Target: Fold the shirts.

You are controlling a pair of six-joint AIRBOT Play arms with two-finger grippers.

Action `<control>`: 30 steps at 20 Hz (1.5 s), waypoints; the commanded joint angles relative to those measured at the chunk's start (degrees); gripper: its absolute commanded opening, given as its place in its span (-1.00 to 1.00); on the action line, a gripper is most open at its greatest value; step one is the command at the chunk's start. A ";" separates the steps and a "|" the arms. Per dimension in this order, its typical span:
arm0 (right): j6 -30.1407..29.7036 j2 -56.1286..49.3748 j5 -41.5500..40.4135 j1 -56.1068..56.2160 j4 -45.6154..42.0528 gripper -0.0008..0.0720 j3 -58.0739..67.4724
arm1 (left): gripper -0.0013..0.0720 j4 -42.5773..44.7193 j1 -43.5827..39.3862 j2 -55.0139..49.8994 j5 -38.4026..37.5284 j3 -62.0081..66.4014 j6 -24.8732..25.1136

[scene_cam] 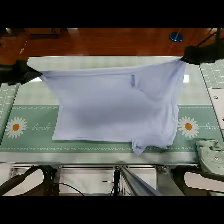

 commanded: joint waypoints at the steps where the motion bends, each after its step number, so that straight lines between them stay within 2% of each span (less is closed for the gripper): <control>1: -1.05 -7.04 -14.84 2.21 3.10 -0.89 -0.09 | -0.90 -1.09 -2.73 -8.24 10.69 -0.44 4.79; 4: -1.05 -12.26 -15.50 2.58 3.32 -0.89 -0.09 | -0.90 -1.05 -3.74 -13.31 14.16 -0.46 5.11; 10: -3.23 -18.53 -15.21 2.51 2.84 -0.89 -0.09 | -0.90 -2.19 -4.09 -21.05 15.69 -0.44 8.79; 13: -3.17 -18.01 -10.64 2.27 2.67 -0.89 -0.07 | -0.90 -4.09 -4.09 -21.84 15.30 -0.42 9.07; 15: -2.80 -16.00 -3.19 1.36 0.90 -0.89 -0.09 | -0.90 -3.58 -3.43 -21.57 9.86 1.73 9.03; 17: 0.07 -13.07 5.88 0.39 -5.29 -0.89 -0.09 | -0.90 -2.03 -1.97 -21.55 0.13 5.64 8.76; 19: 2.54 -10.88 15.69 -0.48 -12.57 -0.89 -0.09 | -0.90 2.84 -1.03 -21.53 -8.90 8.85 5.62; 21: 2.78 -10.73 21.62 -0.96 -14.21 -0.89 -0.63 | -0.90 8.94 -1.09 -21.73 -13.27 8.83 2.34; 25: 2.93 -10.84 17.99 0.31 -8.83 -0.89 -7.10 | -0.90 11.58 -2.60 -22.75 -10.62 4.46 1.75; 30: 3.78 -10.84 13.64 2.51 -8.59 -0.89 -13.64 | -0.90 10.97 -3.85 -25.83 -7.48 4.13 1.70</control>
